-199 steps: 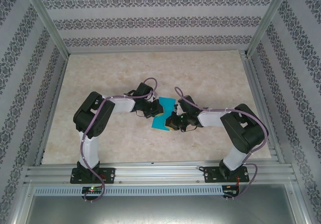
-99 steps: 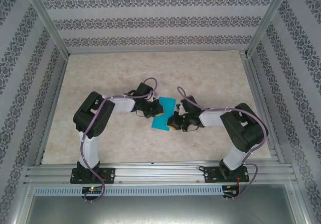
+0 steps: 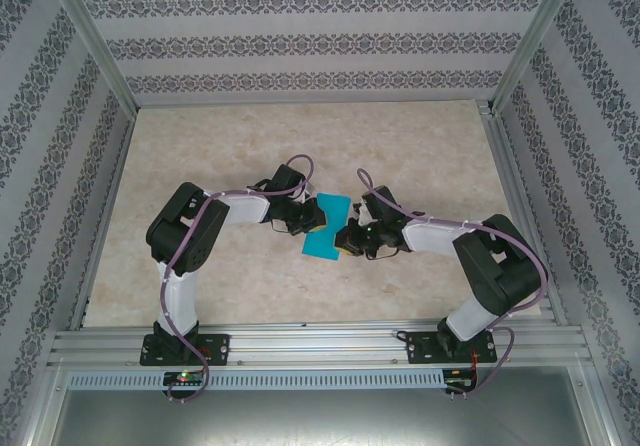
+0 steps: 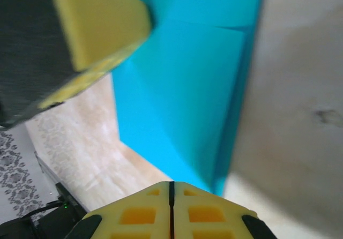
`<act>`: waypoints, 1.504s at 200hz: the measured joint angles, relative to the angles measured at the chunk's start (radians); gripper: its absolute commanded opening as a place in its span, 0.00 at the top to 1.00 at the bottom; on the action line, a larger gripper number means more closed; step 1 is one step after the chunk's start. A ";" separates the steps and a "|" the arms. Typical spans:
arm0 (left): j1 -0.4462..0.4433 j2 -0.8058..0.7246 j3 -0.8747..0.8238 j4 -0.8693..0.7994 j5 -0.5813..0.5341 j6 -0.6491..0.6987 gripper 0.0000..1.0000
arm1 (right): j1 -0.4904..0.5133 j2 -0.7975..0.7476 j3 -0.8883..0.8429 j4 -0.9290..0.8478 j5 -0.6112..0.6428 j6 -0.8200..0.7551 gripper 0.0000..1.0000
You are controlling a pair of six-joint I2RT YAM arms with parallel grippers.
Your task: Fold a paper plane with a square sheet of paper (pick it up from the middle)
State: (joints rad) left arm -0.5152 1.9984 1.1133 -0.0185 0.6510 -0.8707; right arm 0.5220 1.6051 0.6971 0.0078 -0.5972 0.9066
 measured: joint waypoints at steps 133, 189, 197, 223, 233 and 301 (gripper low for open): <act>0.000 0.000 0.023 -0.039 -0.004 0.020 0.78 | 0.030 0.121 0.006 0.060 -0.052 -0.004 0.94; 0.000 -0.060 0.025 -0.062 0.000 0.042 0.75 | 0.030 0.126 0.005 0.072 -0.060 -0.005 0.95; 0.000 -0.072 0.021 -0.055 0.005 0.040 0.76 | 0.030 0.126 0.005 0.072 -0.060 -0.005 0.95; -0.003 -0.093 -0.007 -0.024 0.024 0.028 0.78 | 0.029 0.126 0.006 0.072 -0.060 -0.005 0.96; -0.007 -0.092 -0.013 -0.017 0.028 0.024 0.79 | 0.029 0.126 0.006 0.072 -0.060 -0.005 0.96; -0.027 -0.052 -0.023 0.013 0.026 0.014 0.80 | 0.024 0.133 0.008 0.072 -0.075 -0.008 0.97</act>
State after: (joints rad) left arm -0.5423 1.9465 1.0901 -0.0059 0.6769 -0.8566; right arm 0.5457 1.7382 0.7048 0.0803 -0.6724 0.8986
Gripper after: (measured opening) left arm 0.206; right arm 0.043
